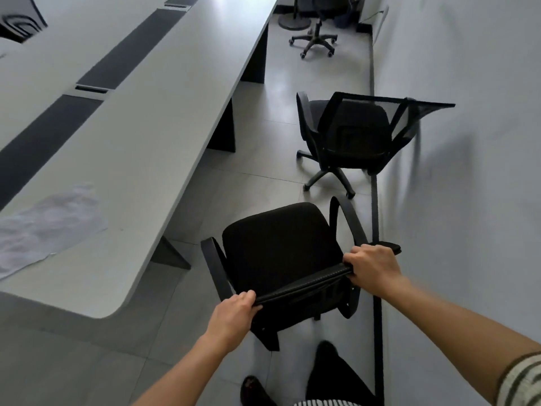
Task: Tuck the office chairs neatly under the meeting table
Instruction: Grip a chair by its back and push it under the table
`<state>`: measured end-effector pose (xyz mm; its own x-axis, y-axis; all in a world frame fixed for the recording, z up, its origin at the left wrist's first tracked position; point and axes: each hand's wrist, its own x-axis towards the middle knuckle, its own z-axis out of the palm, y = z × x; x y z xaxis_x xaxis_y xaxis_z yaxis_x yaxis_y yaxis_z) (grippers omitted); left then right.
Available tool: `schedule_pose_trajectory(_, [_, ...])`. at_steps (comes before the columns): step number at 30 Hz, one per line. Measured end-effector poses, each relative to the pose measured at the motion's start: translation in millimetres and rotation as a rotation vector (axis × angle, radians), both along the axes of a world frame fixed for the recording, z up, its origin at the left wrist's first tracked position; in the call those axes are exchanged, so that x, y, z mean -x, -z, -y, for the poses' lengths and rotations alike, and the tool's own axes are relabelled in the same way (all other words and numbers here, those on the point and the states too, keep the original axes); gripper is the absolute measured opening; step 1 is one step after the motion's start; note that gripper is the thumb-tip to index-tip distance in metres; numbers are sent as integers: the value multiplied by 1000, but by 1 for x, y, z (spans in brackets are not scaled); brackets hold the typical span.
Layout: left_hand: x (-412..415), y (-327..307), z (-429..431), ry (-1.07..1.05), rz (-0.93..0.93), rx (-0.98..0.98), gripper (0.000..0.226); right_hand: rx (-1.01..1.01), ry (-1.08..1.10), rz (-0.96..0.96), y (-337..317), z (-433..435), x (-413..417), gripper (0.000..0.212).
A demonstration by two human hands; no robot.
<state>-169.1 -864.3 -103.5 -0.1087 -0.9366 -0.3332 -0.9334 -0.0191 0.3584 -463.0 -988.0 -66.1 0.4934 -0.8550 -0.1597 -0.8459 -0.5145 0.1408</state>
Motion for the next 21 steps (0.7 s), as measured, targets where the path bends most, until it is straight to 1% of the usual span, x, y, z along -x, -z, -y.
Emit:
schedule_pose_trajectory(4, [3, 2, 60, -125, -11, 13, 25, 53, -87, 44, -1, 77, -4, 17])
schedule_pose_trajectory(7, [9, 5, 92, -233, -18, 13, 25, 77, -209, 72, -2, 142, -16, 18])
schedule_pose_trajectory(11, [13, -1, 135, -400, -42, 22, 25, 68, -338, 42, -9, 226, -42, 19])
schedule_pose_trajectory(15, [13, -12, 179, -476, -33, 11, 21, 24, -395, 15, -15, 282, -58, 16])
schedule_pose_trajectory(18, [6, -13, 203, -533, -21, 0, 23, -26, -445, 23, -18, 315, -80, 21])
schedule_pose_trajectory(21, [-14, -13, 233, -572, 13, 3, 20, -24, -443, 15, -20, 345, -105, 21])
